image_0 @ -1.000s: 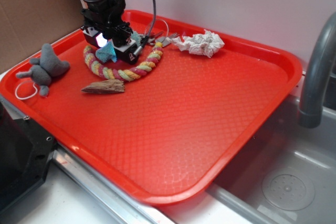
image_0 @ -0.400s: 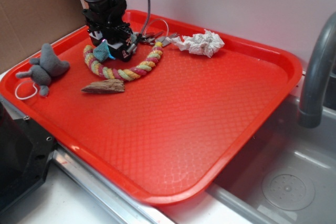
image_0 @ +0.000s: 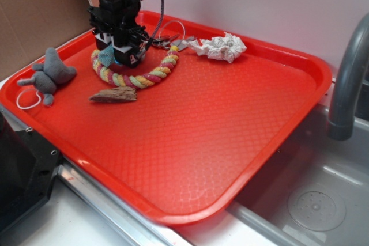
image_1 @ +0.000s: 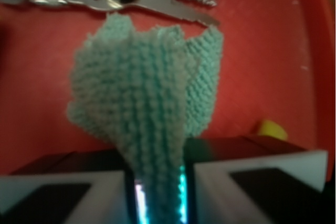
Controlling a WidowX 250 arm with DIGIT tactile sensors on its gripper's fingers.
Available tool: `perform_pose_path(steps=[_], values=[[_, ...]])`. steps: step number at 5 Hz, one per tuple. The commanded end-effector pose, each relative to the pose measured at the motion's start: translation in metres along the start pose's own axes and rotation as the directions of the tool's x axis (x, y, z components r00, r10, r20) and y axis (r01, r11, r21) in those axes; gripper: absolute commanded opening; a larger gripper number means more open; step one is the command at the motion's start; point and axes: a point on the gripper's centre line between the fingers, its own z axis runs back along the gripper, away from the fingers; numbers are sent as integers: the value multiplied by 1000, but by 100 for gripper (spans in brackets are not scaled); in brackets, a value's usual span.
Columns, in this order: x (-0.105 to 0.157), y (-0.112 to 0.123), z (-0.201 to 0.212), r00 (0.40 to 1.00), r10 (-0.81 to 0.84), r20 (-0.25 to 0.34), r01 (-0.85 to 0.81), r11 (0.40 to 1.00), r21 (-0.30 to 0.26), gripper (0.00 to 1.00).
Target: Grab the blue cloth.
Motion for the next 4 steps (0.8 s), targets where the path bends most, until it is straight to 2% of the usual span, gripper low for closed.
perform_pose_path(steps=[1,2,3,4], values=[[-11,-20,68,992,-64,111,83,980,-180,0],[-38,-30,96,992,-73,102,94,972,-214,0],[-57,-29,112,990,-101,97,123,959,-256,0],[-77,-27,128,993,-87,85,106,964,-242,0]])
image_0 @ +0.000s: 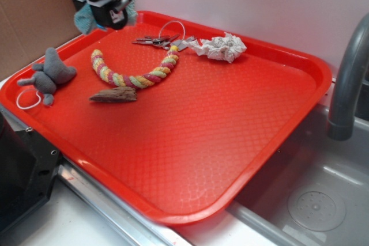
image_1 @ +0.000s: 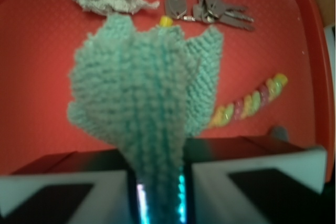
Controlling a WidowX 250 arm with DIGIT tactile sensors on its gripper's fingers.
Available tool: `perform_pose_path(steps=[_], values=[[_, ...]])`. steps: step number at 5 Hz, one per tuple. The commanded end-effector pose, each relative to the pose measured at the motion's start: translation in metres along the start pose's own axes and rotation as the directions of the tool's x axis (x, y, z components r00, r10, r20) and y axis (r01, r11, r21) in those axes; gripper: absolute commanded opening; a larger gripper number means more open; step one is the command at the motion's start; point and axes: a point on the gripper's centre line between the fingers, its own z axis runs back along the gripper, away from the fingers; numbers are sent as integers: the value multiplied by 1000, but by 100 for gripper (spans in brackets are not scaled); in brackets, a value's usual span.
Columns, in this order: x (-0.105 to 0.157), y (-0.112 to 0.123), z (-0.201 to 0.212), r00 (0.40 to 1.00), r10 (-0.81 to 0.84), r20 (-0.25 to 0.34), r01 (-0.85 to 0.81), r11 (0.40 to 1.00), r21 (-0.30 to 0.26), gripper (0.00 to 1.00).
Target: Grab the blue cloth.
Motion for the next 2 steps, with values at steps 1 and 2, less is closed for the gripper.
perform_pose_path(steps=[1,2], values=[[-25,-5,26,1000,27,-3,-27,999,40,0],[-23,-2,20,1000,-6,-26,7,1000,25,0]])
